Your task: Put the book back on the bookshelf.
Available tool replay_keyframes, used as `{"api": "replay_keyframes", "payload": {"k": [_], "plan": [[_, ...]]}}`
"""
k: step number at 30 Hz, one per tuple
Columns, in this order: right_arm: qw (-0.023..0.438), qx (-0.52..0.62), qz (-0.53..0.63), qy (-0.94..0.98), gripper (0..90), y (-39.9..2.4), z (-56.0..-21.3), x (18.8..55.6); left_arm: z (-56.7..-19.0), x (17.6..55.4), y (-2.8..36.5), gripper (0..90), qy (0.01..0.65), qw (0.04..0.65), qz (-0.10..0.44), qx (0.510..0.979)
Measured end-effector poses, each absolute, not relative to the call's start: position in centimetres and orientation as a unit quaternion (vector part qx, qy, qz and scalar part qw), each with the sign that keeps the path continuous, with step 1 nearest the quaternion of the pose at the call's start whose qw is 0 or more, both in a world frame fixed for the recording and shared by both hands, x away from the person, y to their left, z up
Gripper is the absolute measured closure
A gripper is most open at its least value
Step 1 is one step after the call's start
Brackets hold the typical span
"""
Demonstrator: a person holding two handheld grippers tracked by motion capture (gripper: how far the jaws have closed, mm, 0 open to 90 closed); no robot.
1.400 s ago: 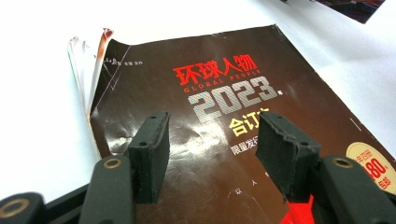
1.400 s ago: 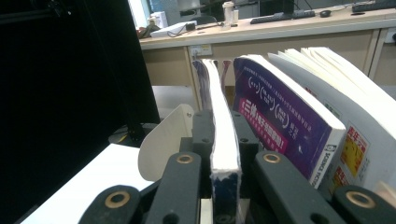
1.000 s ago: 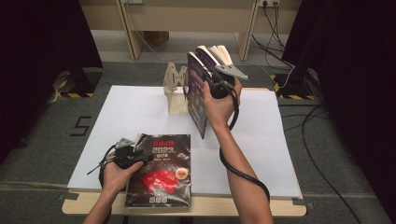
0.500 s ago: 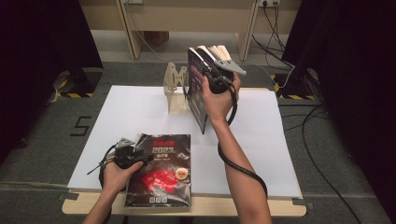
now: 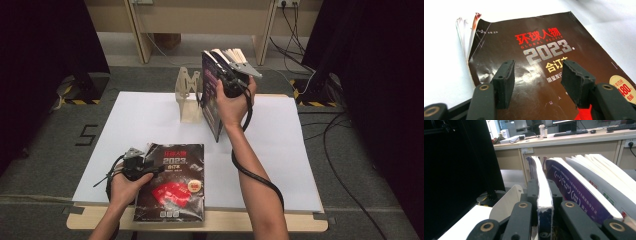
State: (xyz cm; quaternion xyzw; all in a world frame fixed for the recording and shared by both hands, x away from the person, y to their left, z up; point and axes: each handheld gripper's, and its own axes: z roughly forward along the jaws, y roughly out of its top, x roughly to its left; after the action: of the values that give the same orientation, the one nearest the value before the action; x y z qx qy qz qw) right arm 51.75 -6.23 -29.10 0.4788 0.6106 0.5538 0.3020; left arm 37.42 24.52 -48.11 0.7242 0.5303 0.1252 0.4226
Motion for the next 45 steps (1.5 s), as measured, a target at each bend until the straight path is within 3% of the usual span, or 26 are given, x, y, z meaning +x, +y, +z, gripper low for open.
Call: {"api": "replay_keyframes", "payload": {"k": [29,45], "plan": [[0.314,0.479,0.538,0.618,84.2,-5.2,-30.6,52.5,-48.0,37.4,24.6,43.7,0.529,0.423,0.126,0.725],[0.294,0.49,0.509,0.644,80.9,-6.2,-30.3,51.8,-48.0,37.4,24.3,43.6,0.526,0.425,0.125,0.726]]}}
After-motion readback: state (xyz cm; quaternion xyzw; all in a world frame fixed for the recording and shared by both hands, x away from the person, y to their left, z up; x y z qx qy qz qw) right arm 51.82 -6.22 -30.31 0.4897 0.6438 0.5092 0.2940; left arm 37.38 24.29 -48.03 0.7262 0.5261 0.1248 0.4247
